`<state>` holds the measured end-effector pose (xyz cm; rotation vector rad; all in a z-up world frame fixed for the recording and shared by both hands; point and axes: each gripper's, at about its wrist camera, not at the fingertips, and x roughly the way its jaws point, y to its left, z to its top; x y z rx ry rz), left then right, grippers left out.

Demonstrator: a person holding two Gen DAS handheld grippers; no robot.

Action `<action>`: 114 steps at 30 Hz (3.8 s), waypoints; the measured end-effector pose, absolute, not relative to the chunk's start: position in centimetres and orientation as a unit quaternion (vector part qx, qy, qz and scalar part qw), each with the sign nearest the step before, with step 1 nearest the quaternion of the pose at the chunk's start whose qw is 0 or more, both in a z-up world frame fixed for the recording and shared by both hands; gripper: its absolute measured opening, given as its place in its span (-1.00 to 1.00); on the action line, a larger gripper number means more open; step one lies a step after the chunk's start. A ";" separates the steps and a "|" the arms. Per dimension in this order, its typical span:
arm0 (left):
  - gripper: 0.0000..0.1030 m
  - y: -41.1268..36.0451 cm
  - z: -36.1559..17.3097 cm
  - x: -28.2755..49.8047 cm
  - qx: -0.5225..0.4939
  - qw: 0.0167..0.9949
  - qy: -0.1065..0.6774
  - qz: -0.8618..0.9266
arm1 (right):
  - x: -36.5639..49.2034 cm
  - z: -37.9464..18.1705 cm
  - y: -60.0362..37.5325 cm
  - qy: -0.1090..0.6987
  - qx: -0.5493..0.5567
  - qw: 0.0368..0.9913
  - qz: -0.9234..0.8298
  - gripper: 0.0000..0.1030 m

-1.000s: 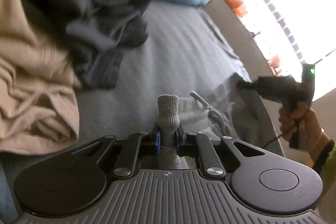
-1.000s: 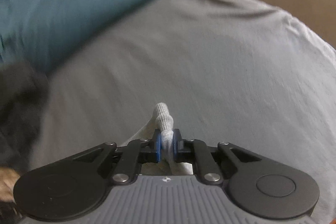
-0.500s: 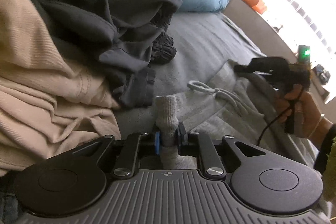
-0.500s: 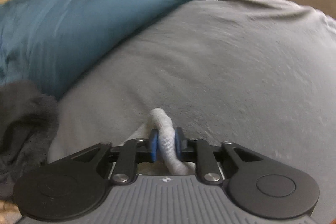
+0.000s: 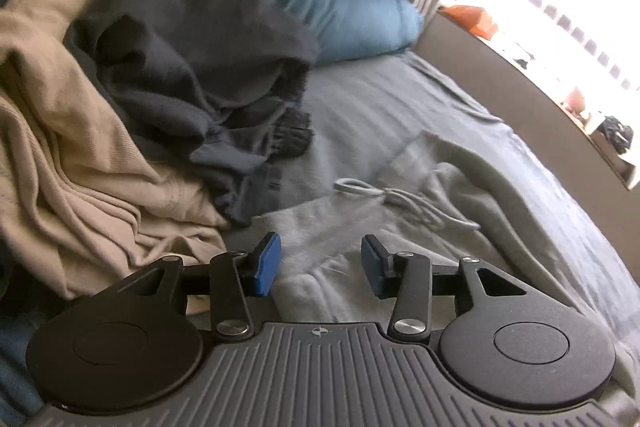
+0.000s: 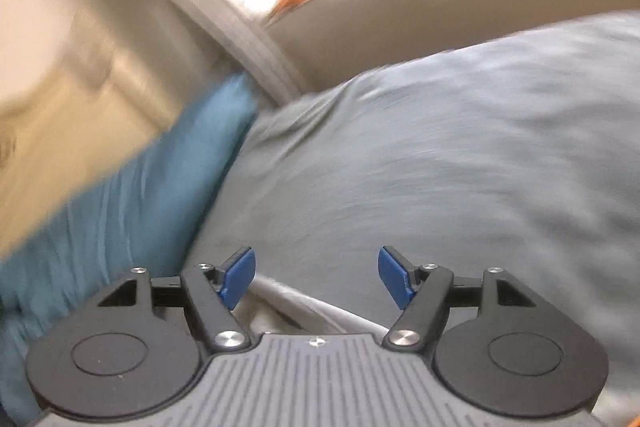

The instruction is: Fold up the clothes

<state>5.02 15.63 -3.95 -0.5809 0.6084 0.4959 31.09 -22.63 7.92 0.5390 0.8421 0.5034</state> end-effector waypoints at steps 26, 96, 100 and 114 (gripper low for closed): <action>-0.08 0.8 -5.8 7.8 -0.103 0.918 0.382 -0.014 | 14.0 -3.5 -41.0 0.436 0.493 0.752 -0.027 0.39; -0.01 0.8 -9.1 9.1 -0.113 0.905 0.409 0.008 | 9.3 2.8 -38.9 0.520 0.113 0.846 -0.045 0.44; 0.01 0.8 -9.2 9.2 -0.112 0.905 0.410 0.007 | 10.5 0.5 -38.4 0.544 0.073 0.834 -0.059 0.44; 0.06 1.0 -9.4 9.3 -0.121 0.906 0.406 0.002 | 5.2 2.0 -37.5 0.575 0.037 0.815 -0.059 -0.57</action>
